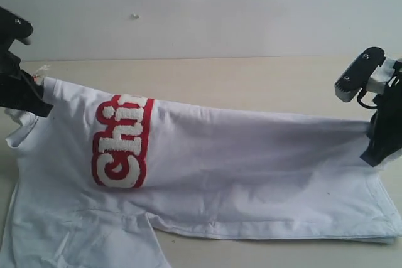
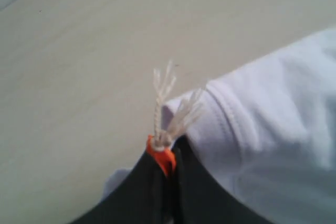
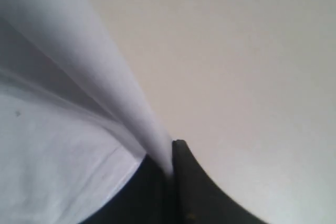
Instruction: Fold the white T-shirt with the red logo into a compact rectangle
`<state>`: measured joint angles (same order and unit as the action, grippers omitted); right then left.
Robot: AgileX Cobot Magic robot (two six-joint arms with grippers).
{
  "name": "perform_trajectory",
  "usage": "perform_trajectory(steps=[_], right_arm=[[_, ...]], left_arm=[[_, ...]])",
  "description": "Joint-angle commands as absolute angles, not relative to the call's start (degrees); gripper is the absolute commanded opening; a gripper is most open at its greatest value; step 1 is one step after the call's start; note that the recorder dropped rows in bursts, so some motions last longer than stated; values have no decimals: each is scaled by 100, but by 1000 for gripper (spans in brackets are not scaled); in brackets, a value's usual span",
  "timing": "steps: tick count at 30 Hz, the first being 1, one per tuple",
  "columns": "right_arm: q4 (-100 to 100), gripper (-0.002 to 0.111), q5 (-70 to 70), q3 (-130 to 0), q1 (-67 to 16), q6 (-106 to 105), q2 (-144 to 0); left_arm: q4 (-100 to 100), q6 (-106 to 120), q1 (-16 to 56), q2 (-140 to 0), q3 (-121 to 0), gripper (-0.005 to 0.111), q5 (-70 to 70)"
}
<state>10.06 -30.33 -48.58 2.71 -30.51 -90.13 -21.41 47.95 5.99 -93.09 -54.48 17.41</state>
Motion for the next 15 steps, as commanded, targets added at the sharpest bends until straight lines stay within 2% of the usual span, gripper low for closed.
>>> perform_trajectory(steps=[1,6,9,12,14,15], right_arm=[[2476,0,-2065,-4839,250,-1001,-9451],[2911,1,-1588,-4839,250,0,-9790],[2953,12,-1569,-4839,250,0,-9949],[2953,35,-1545,-4839,250,0,-9991],[2953,55,-1477,-4839,250,0,-9979],[2953,70,-1403,-4839,250,0,-9968]], left_arm=[[-2362,4748,456,-9705,-5424,0,1047],[-2546,4748,456,-10093,-5424,0,622],[-3075,4725,456,-10283,-5424,0,210],[-3429,4709,456,-10331,-5424,0,-214],[-3460,4709,456,-10331,-5424,0,-385],[-3490,4624,456,-10331,-5424,0,-566]])
